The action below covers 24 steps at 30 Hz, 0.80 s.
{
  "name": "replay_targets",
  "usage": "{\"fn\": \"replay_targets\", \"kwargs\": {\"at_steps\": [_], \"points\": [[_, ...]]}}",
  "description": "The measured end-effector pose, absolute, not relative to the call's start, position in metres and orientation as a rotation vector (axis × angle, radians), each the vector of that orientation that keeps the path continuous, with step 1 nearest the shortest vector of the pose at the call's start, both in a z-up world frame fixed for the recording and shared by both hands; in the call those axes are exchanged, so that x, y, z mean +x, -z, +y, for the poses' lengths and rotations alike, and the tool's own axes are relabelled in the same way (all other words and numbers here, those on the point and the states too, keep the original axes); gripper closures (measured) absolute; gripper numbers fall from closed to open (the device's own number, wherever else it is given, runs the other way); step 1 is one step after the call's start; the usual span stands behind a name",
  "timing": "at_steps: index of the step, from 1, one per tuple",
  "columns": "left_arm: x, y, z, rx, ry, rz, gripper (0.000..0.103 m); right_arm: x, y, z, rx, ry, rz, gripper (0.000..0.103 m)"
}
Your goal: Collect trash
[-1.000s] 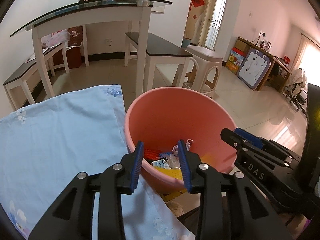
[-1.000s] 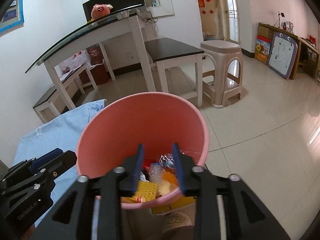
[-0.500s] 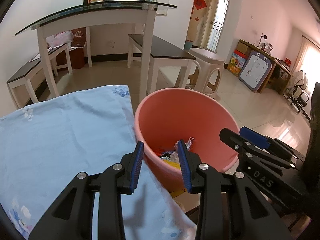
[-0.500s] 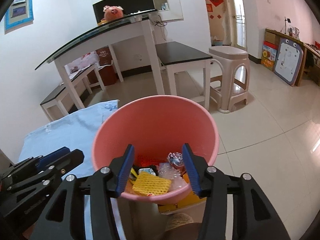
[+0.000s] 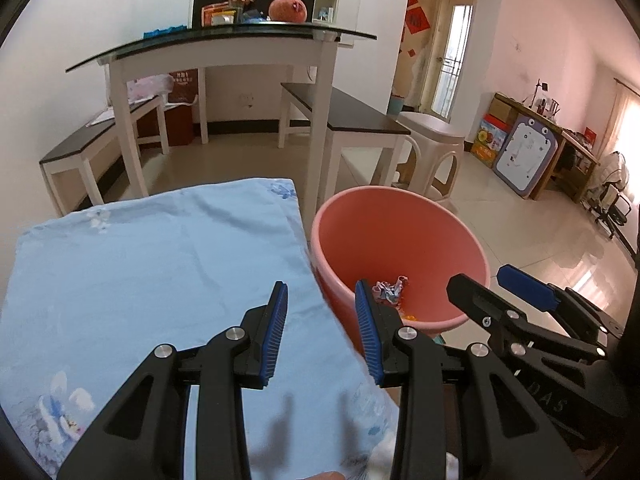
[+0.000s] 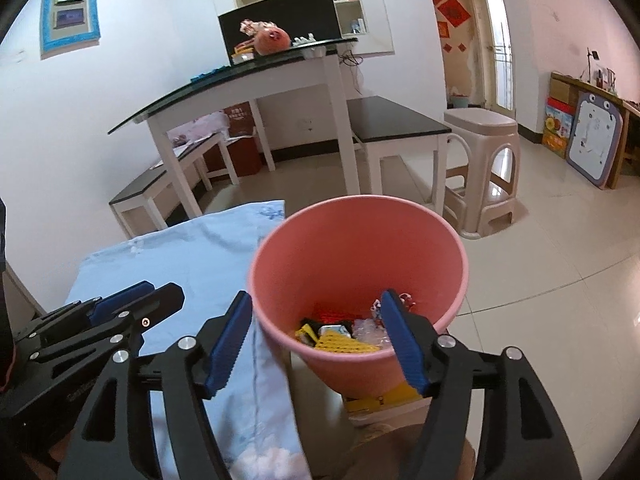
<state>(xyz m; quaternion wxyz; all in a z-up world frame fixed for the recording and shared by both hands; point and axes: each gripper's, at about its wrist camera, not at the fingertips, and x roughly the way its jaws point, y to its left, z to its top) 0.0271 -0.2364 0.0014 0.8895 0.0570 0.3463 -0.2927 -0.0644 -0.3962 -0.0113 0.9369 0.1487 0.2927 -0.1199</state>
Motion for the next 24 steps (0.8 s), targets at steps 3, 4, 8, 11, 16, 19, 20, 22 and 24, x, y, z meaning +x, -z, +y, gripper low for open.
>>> {"fn": "replay_targets", "kwargs": {"at_steps": [3, 4, 8, 11, 16, 19, 20, 22, 24], "points": [[0.019, -0.004, -0.227, 0.118, 0.6, 0.709, 0.067, -0.07, 0.009, -0.384, 0.288, 0.233, 0.597, 0.034], [0.018, -0.004, -0.226, 0.119, 0.596, 0.708, 0.067, -0.072, 0.009, -0.381, 0.285, 0.231, 0.596, 0.034], [0.012, -0.005, -0.213, 0.11, 0.576, 0.709, 0.067, -0.078, 0.006, -0.366, 0.271, 0.218, 0.594, 0.034], [0.007, -0.005, -0.204, 0.104, 0.562, 0.702, 0.068, -0.082, 0.004, -0.355, 0.254, 0.211, 0.591, 0.033], [0.0, -0.005, -0.191, 0.095, 0.554, 0.692, 0.068, -0.087, 0.003, -0.341, 0.236, 0.21, 0.578, 0.033], [-0.003, -0.006, -0.185, 0.09, 0.552, 0.684, 0.067, -0.09, 0.002, -0.335, 0.231, 0.214, 0.574, 0.033], [-0.006, -0.006, -0.183, 0.088, 0.552, 0.682, 0.067, -0.09, 0.002, -0.333, 0.231, 0.215, 0.573, 0.033], [-0.009, -0.007, -0.18, 0.08, 0.549, 0.68, 0.068, -0.092, 0.002, -0.329, 0.226, 0.217, 0.571, 0.033], [-0.01, -0.008, -0.176, 0.071, 0.546, 0.679, 0.067, -0.093, 0.002, -0.324, 0.219, 0.219, 0.567, 0.033]]}}
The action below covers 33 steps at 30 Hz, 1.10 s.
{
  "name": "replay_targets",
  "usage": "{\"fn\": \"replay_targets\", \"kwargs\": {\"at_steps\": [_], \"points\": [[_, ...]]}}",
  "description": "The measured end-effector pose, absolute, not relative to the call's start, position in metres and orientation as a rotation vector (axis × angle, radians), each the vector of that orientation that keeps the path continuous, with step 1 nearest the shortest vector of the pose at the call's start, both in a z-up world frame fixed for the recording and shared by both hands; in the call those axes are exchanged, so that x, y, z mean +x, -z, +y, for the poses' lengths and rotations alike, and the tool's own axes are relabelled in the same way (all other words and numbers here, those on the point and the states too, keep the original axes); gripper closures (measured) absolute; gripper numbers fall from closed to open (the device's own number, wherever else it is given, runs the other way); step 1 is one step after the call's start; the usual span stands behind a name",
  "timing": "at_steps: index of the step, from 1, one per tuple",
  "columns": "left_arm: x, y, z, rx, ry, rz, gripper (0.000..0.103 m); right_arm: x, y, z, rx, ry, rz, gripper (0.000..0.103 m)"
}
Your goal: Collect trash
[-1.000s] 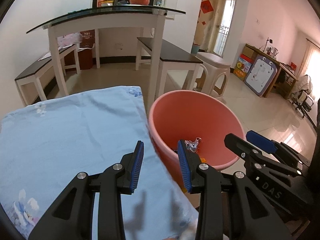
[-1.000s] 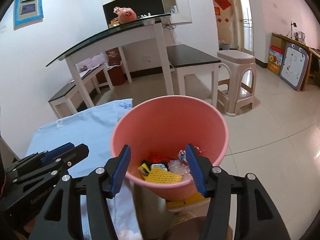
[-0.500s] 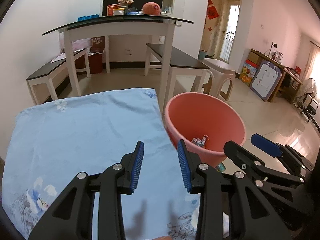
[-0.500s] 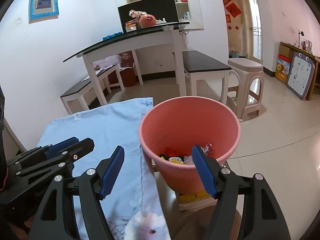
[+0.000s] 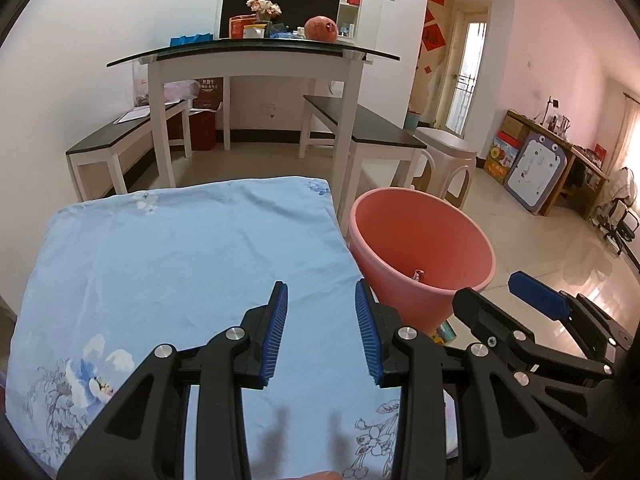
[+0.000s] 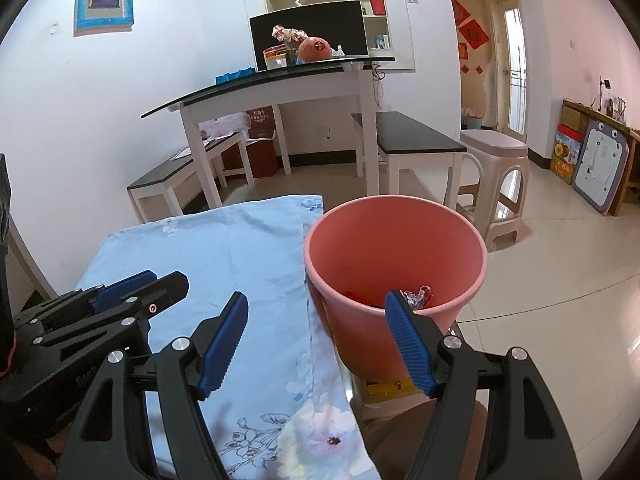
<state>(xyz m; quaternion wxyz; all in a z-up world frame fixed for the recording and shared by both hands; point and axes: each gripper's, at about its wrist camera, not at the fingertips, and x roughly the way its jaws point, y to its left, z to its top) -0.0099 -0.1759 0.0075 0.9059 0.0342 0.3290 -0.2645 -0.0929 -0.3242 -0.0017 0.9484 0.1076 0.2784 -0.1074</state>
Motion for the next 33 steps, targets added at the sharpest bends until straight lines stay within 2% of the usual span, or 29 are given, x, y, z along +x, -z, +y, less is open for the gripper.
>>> {"fn": "replay_targets", "kwargs": {"at_steps": [33], "points": [[-0.017, -0.004, -0.14, 0.031, 0.476, 0.676, 0.068, -0.091, 0.002, -0.293, 0.175, 0.246, 0.596, 0.033]]}}
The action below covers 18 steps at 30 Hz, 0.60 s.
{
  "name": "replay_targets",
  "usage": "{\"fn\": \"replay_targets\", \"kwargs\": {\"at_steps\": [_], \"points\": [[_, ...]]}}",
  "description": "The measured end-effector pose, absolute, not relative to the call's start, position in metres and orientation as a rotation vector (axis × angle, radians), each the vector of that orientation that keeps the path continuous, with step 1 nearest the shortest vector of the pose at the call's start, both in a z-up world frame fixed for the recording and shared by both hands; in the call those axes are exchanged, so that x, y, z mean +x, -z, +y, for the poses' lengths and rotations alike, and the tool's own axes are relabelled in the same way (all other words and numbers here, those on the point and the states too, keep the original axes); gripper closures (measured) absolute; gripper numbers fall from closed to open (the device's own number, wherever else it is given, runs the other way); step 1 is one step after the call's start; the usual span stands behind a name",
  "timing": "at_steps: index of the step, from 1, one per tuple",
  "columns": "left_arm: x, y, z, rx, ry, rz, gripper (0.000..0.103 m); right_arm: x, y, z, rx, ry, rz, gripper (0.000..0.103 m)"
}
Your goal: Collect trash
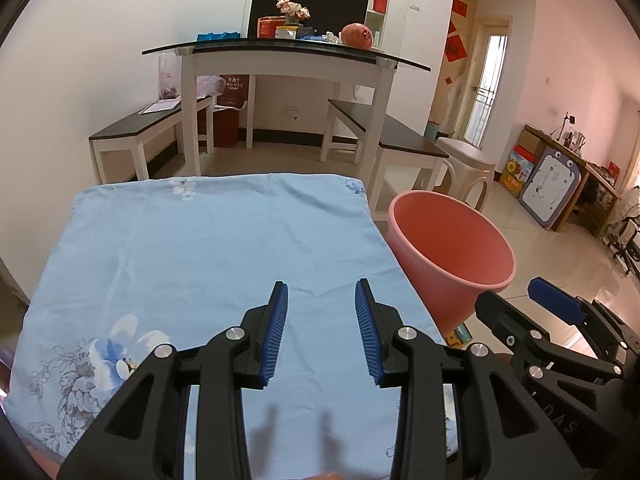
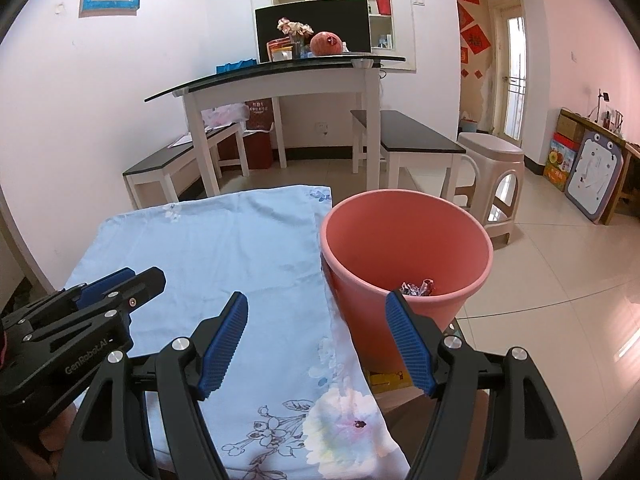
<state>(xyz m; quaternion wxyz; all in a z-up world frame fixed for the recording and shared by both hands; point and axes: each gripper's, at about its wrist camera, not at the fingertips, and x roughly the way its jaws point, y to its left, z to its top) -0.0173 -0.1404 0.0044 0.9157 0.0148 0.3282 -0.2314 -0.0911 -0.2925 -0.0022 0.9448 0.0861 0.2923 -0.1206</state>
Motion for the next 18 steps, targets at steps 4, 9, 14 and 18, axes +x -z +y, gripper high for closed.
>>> {"fn": "replay_targets", "kwargs": {"at_steps": [4, 9, 14, 18], "points": [[-0.0162, -0.0041, -0.1399, 0.032, 0.473, 0.679, 0.068, -0.0891, 0.0038, -0.2925, 0.18, 0.245, 0.604, 0.033], [-0.0153, -0.0036, -0.1391, 0.033, 0.47, 0.682, 0.068, -0.0881, 0.0064, -0.2942, 0.191, 0.244, 0.613, 0.033], [-0.0141, -0.0022, -0.1384, 0.035, 0.47, 0.684, 0.068, -0.0864, 0.0073, -0.2954, 0.192, 0.243, 0.616, 0.033], [-0.0133, 0.0002, -0.1389, 0.038, 0.47, 0.688, 0.068, -0.086, 0.0097, -0.296, 0.195, 0.243, 0.622, 0.033]]}}
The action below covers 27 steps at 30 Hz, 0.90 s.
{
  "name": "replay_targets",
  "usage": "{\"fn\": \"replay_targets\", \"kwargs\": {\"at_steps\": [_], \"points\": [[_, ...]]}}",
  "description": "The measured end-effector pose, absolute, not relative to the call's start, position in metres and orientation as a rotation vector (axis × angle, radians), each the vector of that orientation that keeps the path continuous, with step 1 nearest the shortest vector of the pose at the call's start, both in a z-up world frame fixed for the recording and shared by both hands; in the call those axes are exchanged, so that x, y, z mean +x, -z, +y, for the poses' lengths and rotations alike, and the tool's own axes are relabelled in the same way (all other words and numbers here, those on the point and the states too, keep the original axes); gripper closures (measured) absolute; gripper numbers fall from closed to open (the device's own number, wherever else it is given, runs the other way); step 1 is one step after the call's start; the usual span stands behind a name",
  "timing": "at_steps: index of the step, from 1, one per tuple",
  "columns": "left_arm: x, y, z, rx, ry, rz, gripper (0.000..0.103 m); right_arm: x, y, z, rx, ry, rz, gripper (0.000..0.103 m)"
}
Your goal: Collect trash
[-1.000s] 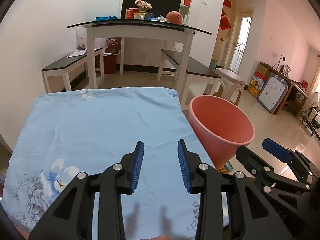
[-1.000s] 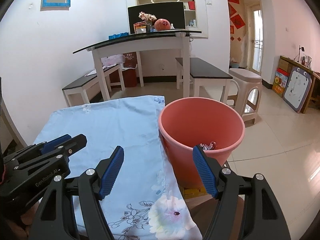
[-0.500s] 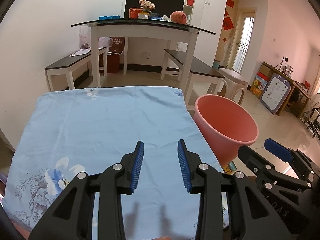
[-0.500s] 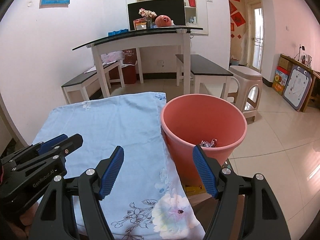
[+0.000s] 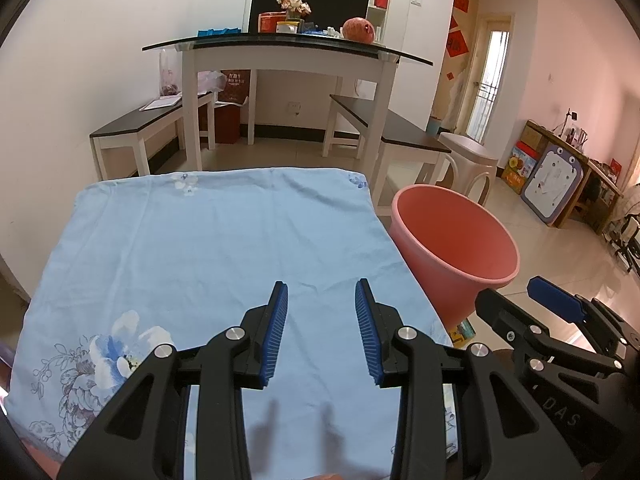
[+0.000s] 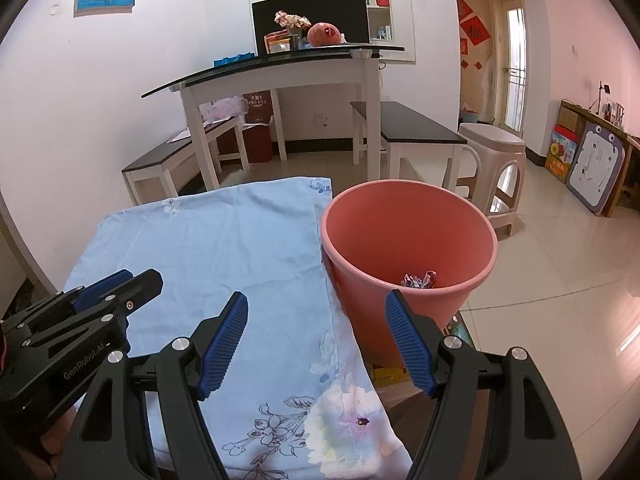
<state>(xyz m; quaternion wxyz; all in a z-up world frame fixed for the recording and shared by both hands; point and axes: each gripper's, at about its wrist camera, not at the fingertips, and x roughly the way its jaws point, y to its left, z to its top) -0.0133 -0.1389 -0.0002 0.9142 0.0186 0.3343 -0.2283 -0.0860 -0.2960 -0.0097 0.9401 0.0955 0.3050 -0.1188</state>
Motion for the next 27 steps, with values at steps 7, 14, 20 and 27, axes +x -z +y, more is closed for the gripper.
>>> {"fn": "replay_targets", "kwargs": {"at_steps": [7, 14, 20, 27], "points": [[-0.0127, 0.002, -0.1384, 0.038, 0.469, 0.692, 0.068, -0.0851, 0.0122, -0.2967, 0.204, 0.242, 0.63, 0.033], [-0.0127, 0.0023, -0.1384, 0.039, 0.468, 0.694, 0.068, -0.085, 0.0122, -0.2969, 0.202, 0.241, 0.63, 0.033], [-0.0129, 0.0027, -0.1383, 0.041, 0.467, 0.693, 0.068, -0.0848, 0.0118, -0.2966, 0.203, 0.242, 0.631, 0.033], [-0.0136, 0.0026, -0.1383, 0.042, 0.467, 0.692, 0.068, -0.0841, 0.0122, -0.2964, 0.205, 0.241, 0.631, 0.033]]}}
